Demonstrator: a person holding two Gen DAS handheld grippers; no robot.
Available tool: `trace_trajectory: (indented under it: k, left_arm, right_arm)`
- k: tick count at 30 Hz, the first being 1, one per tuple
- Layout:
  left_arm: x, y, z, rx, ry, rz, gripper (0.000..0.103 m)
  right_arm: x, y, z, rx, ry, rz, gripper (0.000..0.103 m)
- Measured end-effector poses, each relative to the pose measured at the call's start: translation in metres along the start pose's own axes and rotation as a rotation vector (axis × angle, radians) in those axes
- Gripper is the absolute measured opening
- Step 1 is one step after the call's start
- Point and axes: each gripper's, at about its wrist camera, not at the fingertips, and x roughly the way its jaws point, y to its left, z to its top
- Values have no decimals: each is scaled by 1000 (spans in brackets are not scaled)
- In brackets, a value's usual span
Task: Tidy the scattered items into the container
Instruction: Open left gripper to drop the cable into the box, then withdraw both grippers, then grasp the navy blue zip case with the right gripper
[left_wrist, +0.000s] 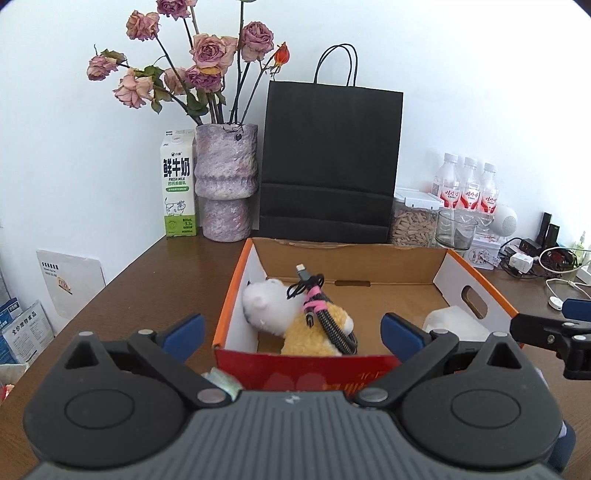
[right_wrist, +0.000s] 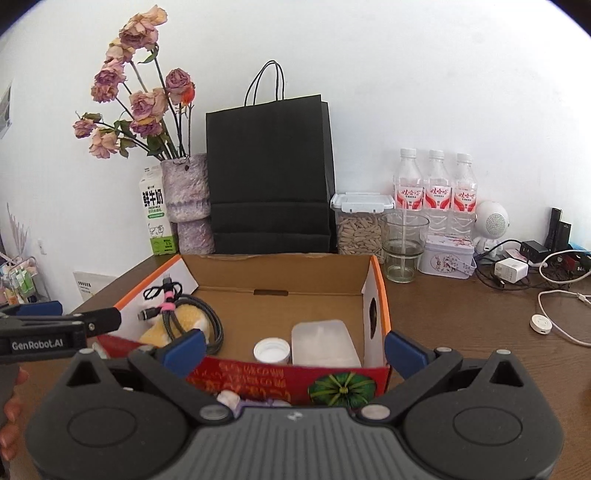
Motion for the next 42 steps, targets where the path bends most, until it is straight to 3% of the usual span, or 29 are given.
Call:
trace_trajectory:
  k: [11, 19, 29, 37, 40, 42]
  left_arm:
    - [-51, 46, -55, -19, 57, 71, 103]
    - [-74, 66, -81, -35, 105, 105, 103]
    - [-81, 66, -86, -20, 122, 90, 103]
    - [-85, 70, -84, -29, 126, 103, 103]
    - [-85, 70, -85, -29, 130, 104, 103]
    - [-84, 69, -85, -25, 137, 106, 103]
  right_arm:
    - [-52, 1, -74, -64, 153, -43, 103]
    - [-70, -10, -101, -26, 195, -54, 103]
    - [-31, -25, -100, -46, 249, -103, 103]
    - [8, -39, -91, -38, 282, -63, 103]
    - [12, -37, -90, -44, 269, -52, 99]
    - [11, -35, -89, -53, 253, -30, 87]
